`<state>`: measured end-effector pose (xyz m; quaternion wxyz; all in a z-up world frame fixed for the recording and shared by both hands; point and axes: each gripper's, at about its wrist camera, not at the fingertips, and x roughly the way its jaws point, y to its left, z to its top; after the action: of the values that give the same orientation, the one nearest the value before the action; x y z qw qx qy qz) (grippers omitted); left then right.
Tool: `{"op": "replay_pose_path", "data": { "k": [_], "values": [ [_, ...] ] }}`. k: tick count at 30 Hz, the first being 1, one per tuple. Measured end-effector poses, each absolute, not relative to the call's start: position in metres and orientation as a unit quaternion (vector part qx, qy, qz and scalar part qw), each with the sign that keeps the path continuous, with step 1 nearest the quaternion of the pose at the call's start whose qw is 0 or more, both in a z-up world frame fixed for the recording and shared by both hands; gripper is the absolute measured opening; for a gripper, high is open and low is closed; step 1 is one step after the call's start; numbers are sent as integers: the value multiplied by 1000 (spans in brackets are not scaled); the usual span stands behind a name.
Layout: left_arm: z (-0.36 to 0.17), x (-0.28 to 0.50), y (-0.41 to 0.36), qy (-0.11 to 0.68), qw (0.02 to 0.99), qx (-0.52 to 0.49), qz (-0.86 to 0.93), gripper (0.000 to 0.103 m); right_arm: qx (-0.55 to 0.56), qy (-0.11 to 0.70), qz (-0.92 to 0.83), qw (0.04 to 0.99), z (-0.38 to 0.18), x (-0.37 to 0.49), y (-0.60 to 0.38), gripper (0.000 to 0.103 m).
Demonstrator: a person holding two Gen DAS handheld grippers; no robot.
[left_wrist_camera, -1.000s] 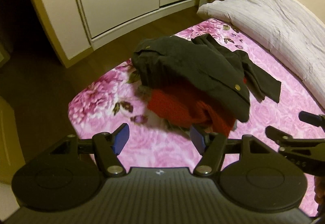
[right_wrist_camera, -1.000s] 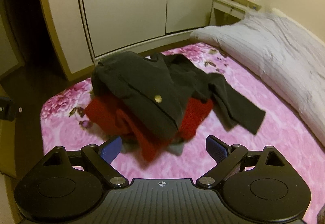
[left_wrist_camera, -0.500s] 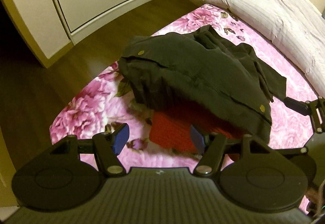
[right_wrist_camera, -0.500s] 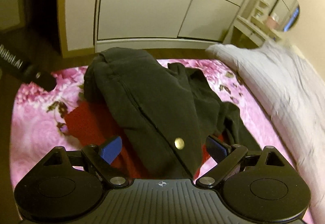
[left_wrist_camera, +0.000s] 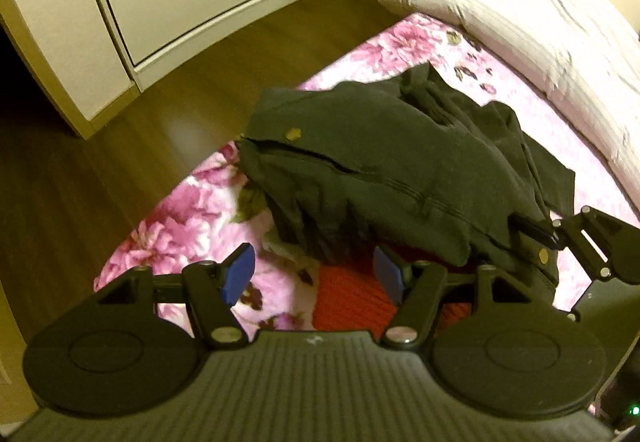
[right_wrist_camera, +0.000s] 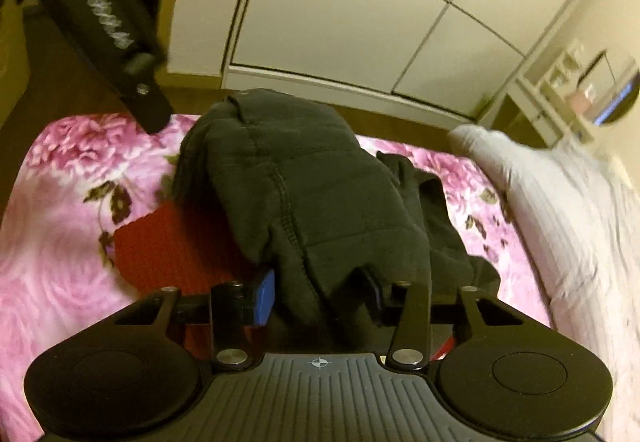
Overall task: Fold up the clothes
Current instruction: 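Reach into the pile and grasp the black pants with the right tool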
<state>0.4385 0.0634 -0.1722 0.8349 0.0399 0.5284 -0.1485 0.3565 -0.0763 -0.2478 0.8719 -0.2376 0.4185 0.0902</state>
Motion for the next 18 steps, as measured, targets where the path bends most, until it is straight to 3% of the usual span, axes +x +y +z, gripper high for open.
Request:
{"op": "replay_pose_path", "data": {
  "k": [3,7,8,10,11,15,18],
  "values": [
    [-167,440,68,523,840,36,-144,62,-273,416,108,861,-249,356,-67,59],
    [-163,437,74,521,841,35,-144,62,-314,414,106,848,-258,348,-53,59],
    [-163,436,75,521,840,35,-144,62,-324,413,93,846,-262,348,-51,54],
    [-162,435,79,521,842,31,-141,62,-300,410,79,858,-260,350,-57,20],
    [-160,435,83,519,843,29,-138,62,-264,411,74,870,-252,354,-62,13],
    [-147,433,93,503,855,23,-127,62,-54,405,30,912,-207,364,-108,3],
    [-131,430,97,484,866,22,-121,62,98,374,9,922,-168,362,-151,3]
  ]
}}
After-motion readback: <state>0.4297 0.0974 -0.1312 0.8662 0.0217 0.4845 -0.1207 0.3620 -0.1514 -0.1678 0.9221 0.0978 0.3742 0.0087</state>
